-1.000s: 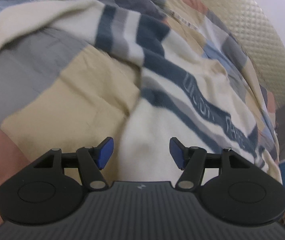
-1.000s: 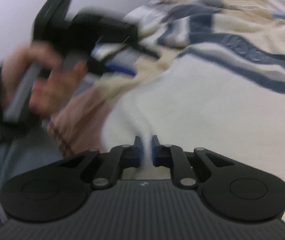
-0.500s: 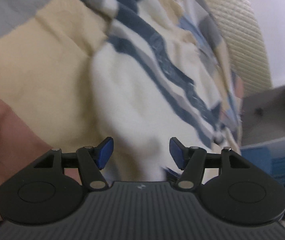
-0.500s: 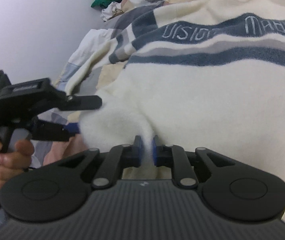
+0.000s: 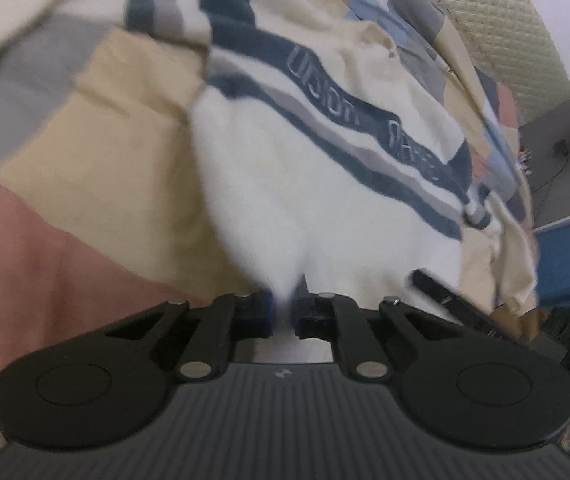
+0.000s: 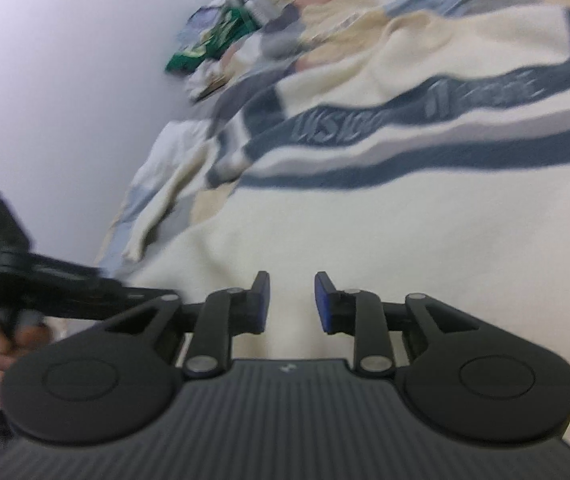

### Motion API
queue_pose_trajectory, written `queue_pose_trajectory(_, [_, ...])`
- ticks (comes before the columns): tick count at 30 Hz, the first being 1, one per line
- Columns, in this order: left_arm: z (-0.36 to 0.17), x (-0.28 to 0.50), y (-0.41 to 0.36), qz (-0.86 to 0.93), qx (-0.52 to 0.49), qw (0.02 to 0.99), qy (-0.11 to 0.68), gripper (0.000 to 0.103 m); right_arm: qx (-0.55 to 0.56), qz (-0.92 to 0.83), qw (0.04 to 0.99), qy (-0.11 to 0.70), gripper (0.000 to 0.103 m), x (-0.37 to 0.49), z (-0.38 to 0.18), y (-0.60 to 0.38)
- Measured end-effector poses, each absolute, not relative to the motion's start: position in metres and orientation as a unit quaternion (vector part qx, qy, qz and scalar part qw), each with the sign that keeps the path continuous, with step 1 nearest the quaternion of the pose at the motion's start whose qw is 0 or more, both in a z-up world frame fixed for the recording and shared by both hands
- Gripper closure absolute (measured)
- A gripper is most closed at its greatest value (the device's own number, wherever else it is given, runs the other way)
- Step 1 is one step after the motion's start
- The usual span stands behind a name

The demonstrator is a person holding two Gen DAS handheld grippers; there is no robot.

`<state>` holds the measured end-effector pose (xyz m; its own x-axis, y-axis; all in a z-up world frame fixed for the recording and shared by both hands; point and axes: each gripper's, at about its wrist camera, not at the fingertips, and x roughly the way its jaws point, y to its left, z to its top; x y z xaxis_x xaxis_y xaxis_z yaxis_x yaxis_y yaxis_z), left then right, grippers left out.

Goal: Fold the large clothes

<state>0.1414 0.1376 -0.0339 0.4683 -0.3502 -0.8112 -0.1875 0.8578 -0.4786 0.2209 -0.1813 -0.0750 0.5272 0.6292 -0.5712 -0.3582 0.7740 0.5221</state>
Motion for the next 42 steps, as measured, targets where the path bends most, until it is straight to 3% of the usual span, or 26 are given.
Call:
queue_pose_trajectory(7, [-0.055, 0.13, 0.154, 0.045, -0.17, 0.796, 0.579, 0.093, 0.171, 0.195, 0.892, 0.37, 0.074, 0.221, -0.067, -0.216])
queue_pose_trajectory(12, [-0.061, 0.136, 0.138, 0.058, -0.122, 0.8, 0.584, 0.09, 0.198, 0.151, 0.894, 0.374, 0.074, 0.214, -0.068, -0.244])
queue_pose_trajectory(13, [-0.06, 0.137, 0.135, 0.06, -0.113, 0.802, 0.584, 0.086, 0.198, 0.144, 0.896, 0.37, 0.074, 0.211, -0.067, -0.248])
queue_pose_trajectory(14, [-0.058, 0.136, 0.131, 0.063, -0.108, 0.804, 0.582, 0.075, 0.2, 0.136, 0.899, 0.365, 0.074, 0.208, -0.065, -0.252])
queue_pose_trajectory(15, [-0.056, 0.134, 0.126, 0.07, -0.108, 0.806, 0.577, 0.057, 0.206, 0.126, 0.902, 0.359, 0.074, 0.204, -0.063, -0.258])
queue_pose_trajectory(17, [-0.041, 0.125, 0.117, 0.07, -0.106, 0.823, 0.554, 0.047, 0.225, 0.112, 0.904, 0.347, 0.074, 0.197, -0.059, -0.27])
queue_pose_trajectory(23, [-0.004, 0.12, 0.057, 0.007, -0.092, 0.86, 0.502, 0.047, 0.298, 0.077, 0.9, 0.309, 0.074, 0.182, -0.051, -0.313])
queue_pose_trajectory(26, [-0.006, 0.125, 0.01, -0.069, -0.089, 0.856, 0.504, 0.047, 0.333, 0.077, 0.895, 0.286, 0.046, 0.18, -0.045, -0.331])
queue_pose_trajectory(27, [-0.01, 0.129, -0.006, -0.096, -0.102, 0.847, 0.513, 0.047, 0.337, 0.076, 0.896, 0.279, 0.045, 0.178, -0.043, -0.335])
queue_pose_trajectory(33, [-0.043, 0.148, -0.108, -0.232, -0.135, 0.797, 0.542, 0.048, 0.361, 0.053, 0.897, 0.249, 0.045, 0.172, -0.038, -0.363])
queue_pose_trajectory(42, [-0.101, 0.151, -0.2, -0.272, -0.023, 0.782, 0.56, 0.048, 0.397, 0.044, 0.885, 0.239, 0.045, 0.179, -0.049, -0.391])
